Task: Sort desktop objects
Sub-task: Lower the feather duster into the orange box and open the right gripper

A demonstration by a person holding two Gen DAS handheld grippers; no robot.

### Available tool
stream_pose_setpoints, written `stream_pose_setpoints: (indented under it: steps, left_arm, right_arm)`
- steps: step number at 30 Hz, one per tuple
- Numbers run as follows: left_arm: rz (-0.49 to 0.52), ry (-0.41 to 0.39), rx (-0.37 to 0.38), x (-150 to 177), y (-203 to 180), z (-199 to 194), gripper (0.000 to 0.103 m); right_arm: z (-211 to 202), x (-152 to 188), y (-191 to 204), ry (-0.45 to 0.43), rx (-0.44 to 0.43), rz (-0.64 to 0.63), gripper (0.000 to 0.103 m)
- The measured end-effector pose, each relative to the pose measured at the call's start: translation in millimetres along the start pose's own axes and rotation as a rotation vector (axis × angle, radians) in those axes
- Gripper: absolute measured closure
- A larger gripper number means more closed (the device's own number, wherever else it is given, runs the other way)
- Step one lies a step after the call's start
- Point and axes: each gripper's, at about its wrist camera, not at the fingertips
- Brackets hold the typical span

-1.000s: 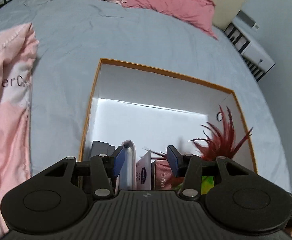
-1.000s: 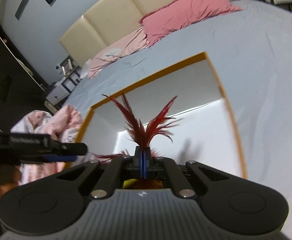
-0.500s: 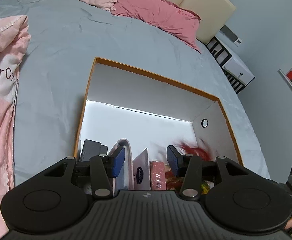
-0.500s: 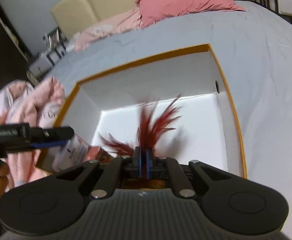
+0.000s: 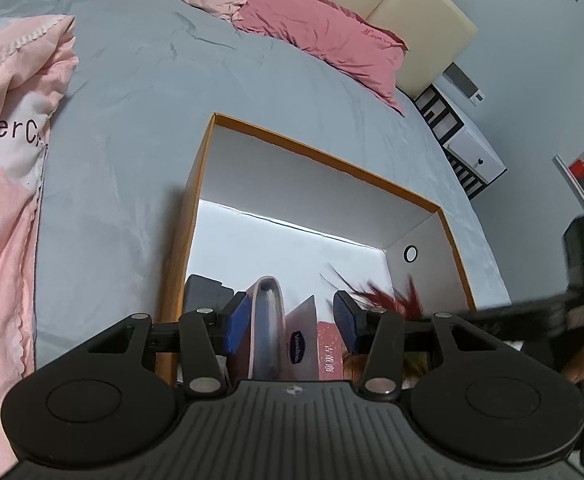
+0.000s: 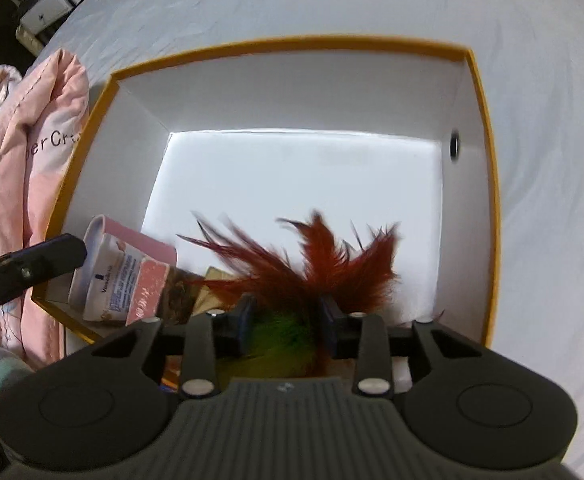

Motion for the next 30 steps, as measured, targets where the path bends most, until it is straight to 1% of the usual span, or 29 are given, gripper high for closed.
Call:
stream_pose_setpoints:
  steps: [1, 3, 5, 6, 7, 8, 9, 11, 13, 14, 16, 18, 20, 21, 22, 26, 30]
  left_arm:
    - [-0.003, -0.002, 0.001, 0, 1, -1, 0.049]
    - [-0.01, -0.007, 0.004, -1, 3, -2, 0.049]
    - [-0.014, -0.011, 0.007, -2, 5, -4, 0.049]
    - [-0.015, -0.014, 0.008, -2, 5, -5, 0.049]
    - [-0.016, -0.015, 0.01, -2, 6, -6, 0.049]
    - [-0.018, -0.016, 0.012, -2, 7, -7, 0.049]
    - [-0.019, -0.017, 0.014, -3, 7, -7, 0.049]
    - [-0.019, -0.018, 0.017, -3, 7, -7, 0.049]
    - [-0.018, -0.018, 0.017, -3, 7, -8, 0.049]
    - [-0.019, -0.018, 0.016, -3, 7, -8, 0.049]
    - [-0.018, -0.018, 0.016, -3, 7, -8, 0.049]
    - [-0.018, -0.019, 0.017, -3, 8, -8, 0.049]
    - [-0.019, -0.019, 0.016, -3, 8, -9, 0.049]
    - [-0.019, -0.019, 0.016, -3, 9, -9, 0.049]
    - [-0.02, -0.019, 0.016, -3, 9, -9, 0.049]
    - [-0.026, -0.017, 0.014, -4, 11, -8, 0.049]
    - [-0.027, -0.017, 0.014, -4, 11, -8, 0.049]
  right_arm:
    - [-7, -4, 1, -0.024, 0.006, -0.017, 0.073]
    - [-15, -9, 3, -0.044, 0.066, -0.055, 0.073]
    - [-13, -14, -1, -0.028, 0.147, -0.091, 0.073]
    - [-10, -15, -3, -0.009, 0.175, -0.111, 0.076]
    - [-4, -15, -4, 0.028, 0.189, -0.151, 0.078]
    - [2, -15, -4, 0.064, 0.184, -0.19, 0.087]
    - [9, -15, -4, 0.103, 0.167, -0.236, 0.09]
    - [21, -11, 2, 0.162, 0.136, -0.382, 0.09]
    - [33, -4, 14, 0.211, 0.138, -0.601, 0.09]
    - [38, 0, 17, 0.242, 0.137, -0.684, 0.09]
    - [48, 3, 20, 0.278, 0.131, -0.807, 0.091]
    - [55, 3, 22, 0.299, 0.097, -0.909, 0.091]
    - [63, 2, 24, 0.324, 0.069, -0.965, 0.092]
    - [67, 2, 25, 0.336, 0.055, -0.975, 0.096]
    - [70, 2, 27, 0.335, 0.039, -0.987, 0.097]
    - [75, 6, 35, 0.294, -0.028, -1.036, 0.1]
    - [68, 7, 42, 0.223, -0.095, -1.063, 0.102]
Point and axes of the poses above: each gripper's, at about its wrist camera, not at the fingertips, and z roughly the way its jaws point, y to its left, x to its underside, and after that the axes turned 6 degrees about x, right-handed
